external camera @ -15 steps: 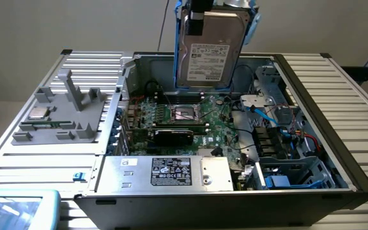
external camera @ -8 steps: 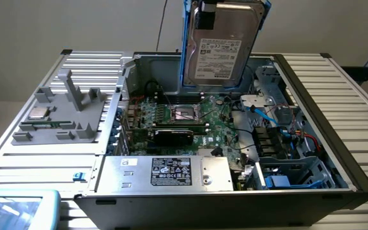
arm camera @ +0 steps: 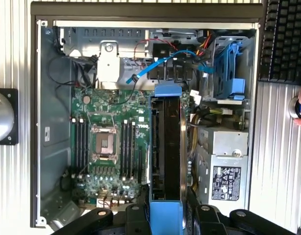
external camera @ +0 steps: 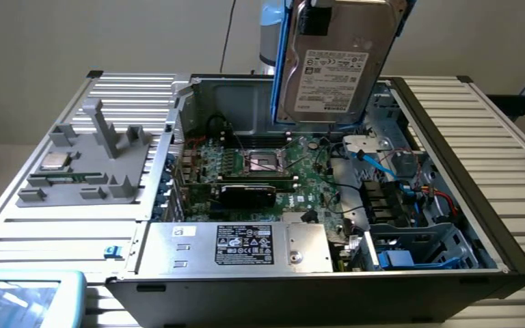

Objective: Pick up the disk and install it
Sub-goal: 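Pick up the disk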

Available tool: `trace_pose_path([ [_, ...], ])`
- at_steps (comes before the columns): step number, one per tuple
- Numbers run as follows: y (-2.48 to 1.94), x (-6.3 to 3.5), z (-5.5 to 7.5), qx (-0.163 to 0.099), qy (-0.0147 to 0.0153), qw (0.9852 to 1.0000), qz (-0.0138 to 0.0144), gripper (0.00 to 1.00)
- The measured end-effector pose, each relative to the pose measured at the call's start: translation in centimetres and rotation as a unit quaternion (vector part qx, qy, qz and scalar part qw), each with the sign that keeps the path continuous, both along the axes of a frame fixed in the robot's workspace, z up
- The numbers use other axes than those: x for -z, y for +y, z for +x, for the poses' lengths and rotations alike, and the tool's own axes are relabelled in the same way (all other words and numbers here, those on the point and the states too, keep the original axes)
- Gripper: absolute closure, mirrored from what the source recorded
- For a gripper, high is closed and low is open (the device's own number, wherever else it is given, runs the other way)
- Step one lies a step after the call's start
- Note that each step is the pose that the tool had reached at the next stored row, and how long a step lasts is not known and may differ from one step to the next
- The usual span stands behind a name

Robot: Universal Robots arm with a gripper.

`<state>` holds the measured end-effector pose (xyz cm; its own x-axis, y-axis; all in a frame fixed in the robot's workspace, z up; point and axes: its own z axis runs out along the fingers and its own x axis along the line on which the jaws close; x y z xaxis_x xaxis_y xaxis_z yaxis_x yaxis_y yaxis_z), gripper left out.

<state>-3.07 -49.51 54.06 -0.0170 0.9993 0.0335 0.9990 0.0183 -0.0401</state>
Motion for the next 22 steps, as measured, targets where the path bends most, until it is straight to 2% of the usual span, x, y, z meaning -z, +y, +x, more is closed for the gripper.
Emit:
trace_pose_path([
  [15, -3.89, -2.1, 3.7, 0.0, 0.0003, 1.0, 0.0001, 0.63],
  [22, -5.26, -2.41, 5.1, 0.0, 0.0003, 1.0, 0.0008, 0.63],
])
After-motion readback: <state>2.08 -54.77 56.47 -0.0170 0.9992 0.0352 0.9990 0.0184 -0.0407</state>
